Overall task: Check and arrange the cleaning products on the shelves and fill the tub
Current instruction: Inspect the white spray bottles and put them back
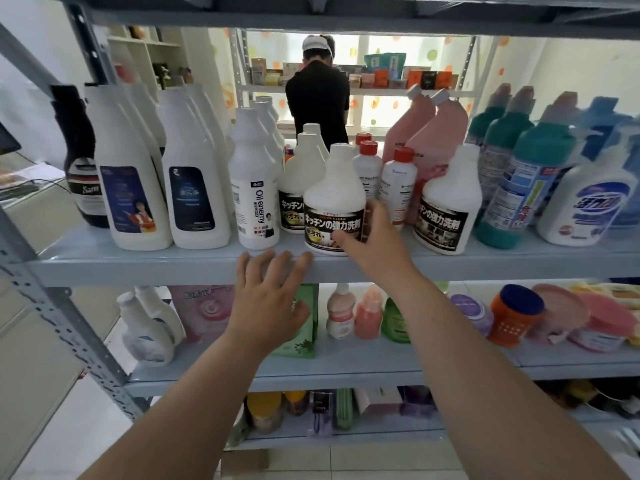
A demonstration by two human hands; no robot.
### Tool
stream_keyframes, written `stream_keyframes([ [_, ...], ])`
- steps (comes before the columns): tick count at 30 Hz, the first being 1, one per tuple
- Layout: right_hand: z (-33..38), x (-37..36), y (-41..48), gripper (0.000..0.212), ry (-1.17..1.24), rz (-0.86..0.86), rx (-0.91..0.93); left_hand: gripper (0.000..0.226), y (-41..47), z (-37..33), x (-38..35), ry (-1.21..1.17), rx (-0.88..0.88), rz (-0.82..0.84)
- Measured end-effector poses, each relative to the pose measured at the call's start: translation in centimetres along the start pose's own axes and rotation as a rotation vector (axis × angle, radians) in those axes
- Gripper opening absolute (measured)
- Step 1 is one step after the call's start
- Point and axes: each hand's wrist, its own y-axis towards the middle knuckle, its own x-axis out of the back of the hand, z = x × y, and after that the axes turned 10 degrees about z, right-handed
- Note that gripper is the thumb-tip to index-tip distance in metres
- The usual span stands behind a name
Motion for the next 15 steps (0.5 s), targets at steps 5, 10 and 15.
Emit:
stream_keyframes([
  [5,1.0,-1.0,2.0,0.064,0.027,0.068,0.007,0.078,0.0,-0.2,-0.1,-0.011,0.021,0.01],
  [10,1.3,-1.7,3.1,0.062,-0.023,0.063,-0.025,0.079,0.0,-0.3,-0.2,-0.005,0.025,0.016],
  [15,1.4,-2.0,4.0,0.057,-0.058,0.054,-0.057,0.081,0.0,-0.3,-0.2,-0.014,0.027,-0.001],
])
